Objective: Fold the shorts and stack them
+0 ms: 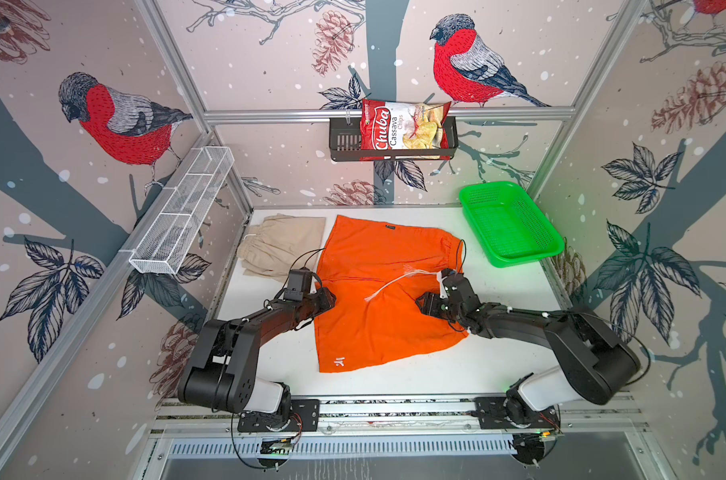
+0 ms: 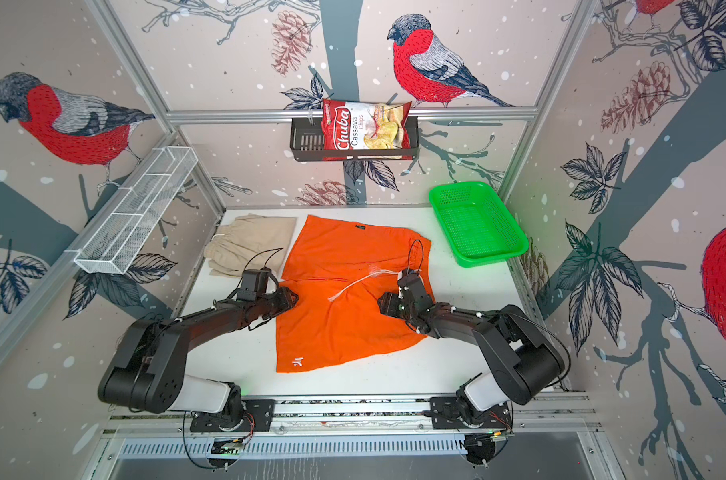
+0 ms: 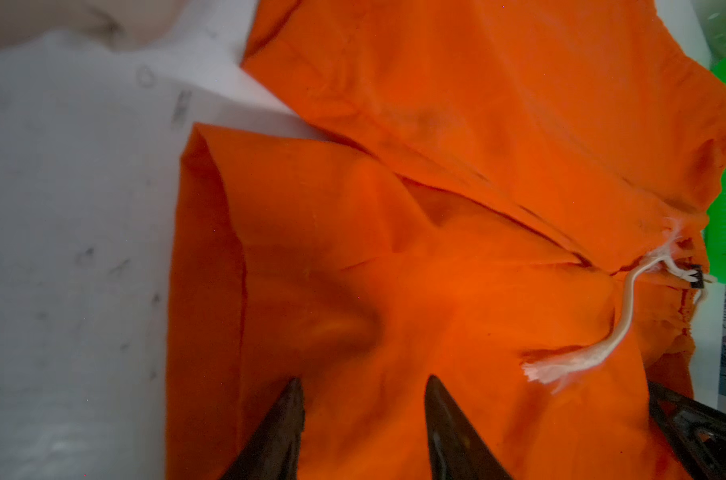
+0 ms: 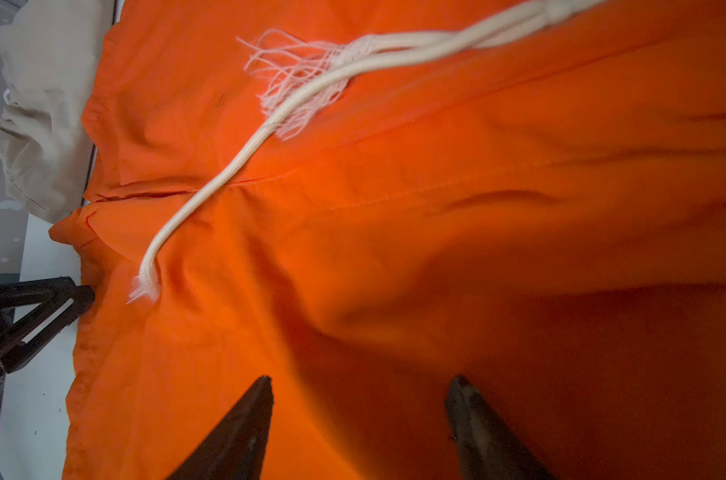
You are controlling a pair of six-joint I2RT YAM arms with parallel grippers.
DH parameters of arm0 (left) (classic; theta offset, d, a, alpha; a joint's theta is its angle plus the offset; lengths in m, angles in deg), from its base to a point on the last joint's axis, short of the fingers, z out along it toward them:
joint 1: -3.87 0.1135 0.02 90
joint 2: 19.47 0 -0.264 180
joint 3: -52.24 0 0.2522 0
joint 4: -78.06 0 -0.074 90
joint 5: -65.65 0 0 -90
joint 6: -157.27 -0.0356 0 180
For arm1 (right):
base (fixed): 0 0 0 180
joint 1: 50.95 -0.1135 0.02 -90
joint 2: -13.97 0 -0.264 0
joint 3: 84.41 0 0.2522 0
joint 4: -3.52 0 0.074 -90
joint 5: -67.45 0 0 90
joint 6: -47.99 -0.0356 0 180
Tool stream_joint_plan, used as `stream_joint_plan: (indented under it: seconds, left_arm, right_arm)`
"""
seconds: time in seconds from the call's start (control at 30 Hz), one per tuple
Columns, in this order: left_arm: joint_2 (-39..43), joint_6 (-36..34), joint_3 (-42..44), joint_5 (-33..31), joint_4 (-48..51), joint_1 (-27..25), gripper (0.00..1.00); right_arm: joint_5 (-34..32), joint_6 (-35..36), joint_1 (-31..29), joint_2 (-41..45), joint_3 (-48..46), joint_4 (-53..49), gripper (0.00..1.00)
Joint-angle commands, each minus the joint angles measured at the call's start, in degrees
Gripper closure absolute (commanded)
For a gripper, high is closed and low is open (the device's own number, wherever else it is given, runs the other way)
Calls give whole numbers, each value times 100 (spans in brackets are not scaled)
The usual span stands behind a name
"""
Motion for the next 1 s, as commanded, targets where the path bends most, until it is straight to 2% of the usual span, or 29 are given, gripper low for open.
stream_joint_plan:
  seconds: [0.0, 0.2, 0.33, 0.47, 0.53, 0.7, 0.83, 0.97]
  left_arm:
    - [-232, 46, -2, -71, 17, 2, 52]
    - [-347, -75, -343, -63, 181, 2, 52]
    - [133, -181, -481, -122, 537, 45, 51]
    - [705, -244, -315, 183, 574, 323, 50]
    - [1008, -201, -88, 306, 429, 503, 51]
    - [1379, 40, 342, -67, 162, 581, 55]
    - [1296, 203, 446, -113, 74, 608, 61]
    - [1141, 190, 501, -251, -30, 617, 62]
  right_arm:
    - [-412, -582, -90, 160, -308, -21, 31]
    - [-598, -642, -205, 573, -320, -183, 31]
    - [-681, -257, -261, 868, 81, -578, 31]
    - [-641, 196, -427, 983, 430, -667, 31]
    - [-565, 372, -526, 935, 544, -618, 31]
    - [-168, 385, -558, 492, 555, -255, 32]
    - [68, 310, -554, 174, 445, 98, 33]
    - [59, 292, -547, -48, 445, 92, 33]
